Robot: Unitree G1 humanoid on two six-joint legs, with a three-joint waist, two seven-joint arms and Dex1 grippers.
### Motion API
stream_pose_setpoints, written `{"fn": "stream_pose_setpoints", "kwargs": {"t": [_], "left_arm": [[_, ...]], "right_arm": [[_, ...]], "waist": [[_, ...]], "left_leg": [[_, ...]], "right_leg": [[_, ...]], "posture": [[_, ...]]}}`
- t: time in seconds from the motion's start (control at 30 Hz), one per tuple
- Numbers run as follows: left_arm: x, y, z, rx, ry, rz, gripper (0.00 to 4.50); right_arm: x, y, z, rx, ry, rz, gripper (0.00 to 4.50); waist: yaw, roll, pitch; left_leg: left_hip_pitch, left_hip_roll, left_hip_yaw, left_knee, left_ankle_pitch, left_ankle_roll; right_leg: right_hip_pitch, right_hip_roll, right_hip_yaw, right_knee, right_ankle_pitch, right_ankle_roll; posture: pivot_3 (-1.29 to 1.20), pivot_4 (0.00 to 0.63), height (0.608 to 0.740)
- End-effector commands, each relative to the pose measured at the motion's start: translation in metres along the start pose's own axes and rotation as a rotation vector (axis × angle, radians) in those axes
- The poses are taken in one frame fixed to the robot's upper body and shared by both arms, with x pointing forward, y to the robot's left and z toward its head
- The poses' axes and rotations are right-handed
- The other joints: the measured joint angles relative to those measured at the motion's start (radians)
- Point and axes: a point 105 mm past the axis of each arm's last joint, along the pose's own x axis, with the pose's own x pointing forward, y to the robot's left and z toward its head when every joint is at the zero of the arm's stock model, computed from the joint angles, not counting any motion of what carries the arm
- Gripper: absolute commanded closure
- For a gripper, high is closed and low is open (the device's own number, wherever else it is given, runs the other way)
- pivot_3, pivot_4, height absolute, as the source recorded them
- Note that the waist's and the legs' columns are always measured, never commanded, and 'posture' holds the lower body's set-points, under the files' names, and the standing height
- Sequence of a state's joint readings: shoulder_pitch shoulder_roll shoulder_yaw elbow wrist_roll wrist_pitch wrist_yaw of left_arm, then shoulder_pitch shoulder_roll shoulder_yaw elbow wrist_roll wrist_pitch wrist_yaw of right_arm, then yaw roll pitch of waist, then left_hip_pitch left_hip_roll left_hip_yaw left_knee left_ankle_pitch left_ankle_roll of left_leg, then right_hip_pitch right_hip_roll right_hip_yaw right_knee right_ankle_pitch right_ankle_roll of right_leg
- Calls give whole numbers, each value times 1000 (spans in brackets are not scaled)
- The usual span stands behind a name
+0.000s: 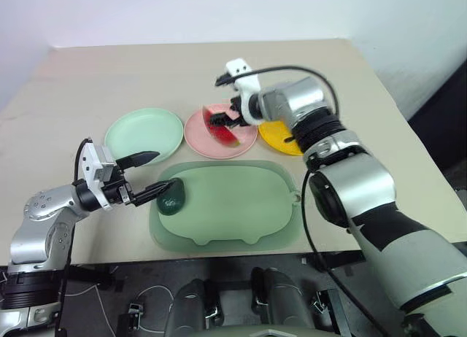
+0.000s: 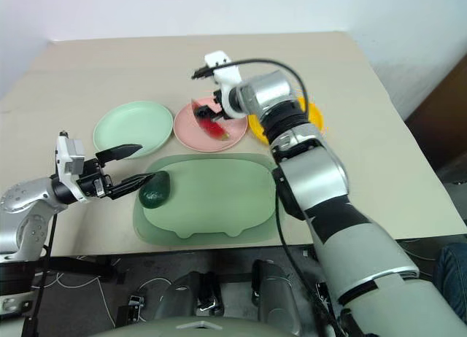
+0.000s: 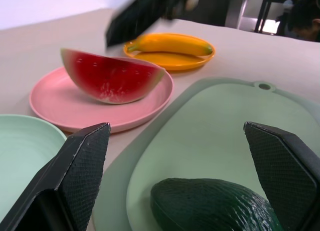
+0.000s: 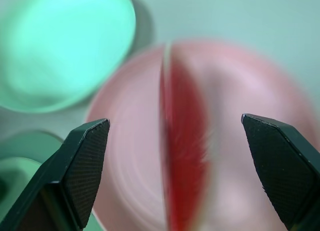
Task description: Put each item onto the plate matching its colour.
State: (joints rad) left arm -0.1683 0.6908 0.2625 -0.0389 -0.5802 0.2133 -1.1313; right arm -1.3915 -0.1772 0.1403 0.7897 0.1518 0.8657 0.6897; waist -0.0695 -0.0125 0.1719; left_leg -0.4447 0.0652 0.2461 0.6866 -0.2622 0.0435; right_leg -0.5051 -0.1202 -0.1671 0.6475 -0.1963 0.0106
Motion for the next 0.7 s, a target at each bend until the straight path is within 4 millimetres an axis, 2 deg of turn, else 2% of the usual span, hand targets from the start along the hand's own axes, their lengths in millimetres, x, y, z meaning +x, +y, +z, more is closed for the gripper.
{"fn": "stream_pose_setpoints", "kwargs": {"t": [0.03,0.13,0.23,0.37,0.47,0.57,0.7], "left_arm": [[-4,3,12,38,-26,12,0],[-2,1,12,33,-32,13,0],[-4,0,11,28,-31,11,0],[-4,2,11,25,-26,13,0],[-2,0,11,25,-29,12,0],[-1,-4,11,21,-32,10,0],[-3,-7,12,18,-32,12,0]], "right_arm": [[-25,8,6,-8,-98,27,22],[-61,17,-4,0,-233,72,22],[-80,29,-13,45,-292,125,22],[-103,44,-28,-4,-358,175,22],[-115,62,-48,-98,-392,210,22],[-121,67,-66,-108,-468,182,22],[-125,75,-73,-68,-516,210,22]], "waist": [[0,0,0],[5,0,0],[1,0,0],[1,0,0],[8,0,0],[16,0,0],[16,0,0]], "left_leg": [[0,0,0,0,0,0],[0,0,-1,0,0,0],[-1,-1,-1,0,0,0],[1,0,-1,-1,1,-1],[1,0,-2,-1,1,-1],[2,0,-2,-2,1,-1],[2,0,-1,-2,1,-1]], "right_leg": [[0,0,0,0,0,0],[0,-1,-1,0,0,0],[0,-1,-1,0,0,0],[1,1,-1,0,0,-1],[2,0,-1,-1,-1,-1],[3,0,-1,-2,-1,-2],[3,1,-1,-2,-1,-3]], "posture": [[0,150,696],[0,150,696],[0,150,696],[0,150,696],[0,150,696],[0,150,696],[0,150,696]]}}
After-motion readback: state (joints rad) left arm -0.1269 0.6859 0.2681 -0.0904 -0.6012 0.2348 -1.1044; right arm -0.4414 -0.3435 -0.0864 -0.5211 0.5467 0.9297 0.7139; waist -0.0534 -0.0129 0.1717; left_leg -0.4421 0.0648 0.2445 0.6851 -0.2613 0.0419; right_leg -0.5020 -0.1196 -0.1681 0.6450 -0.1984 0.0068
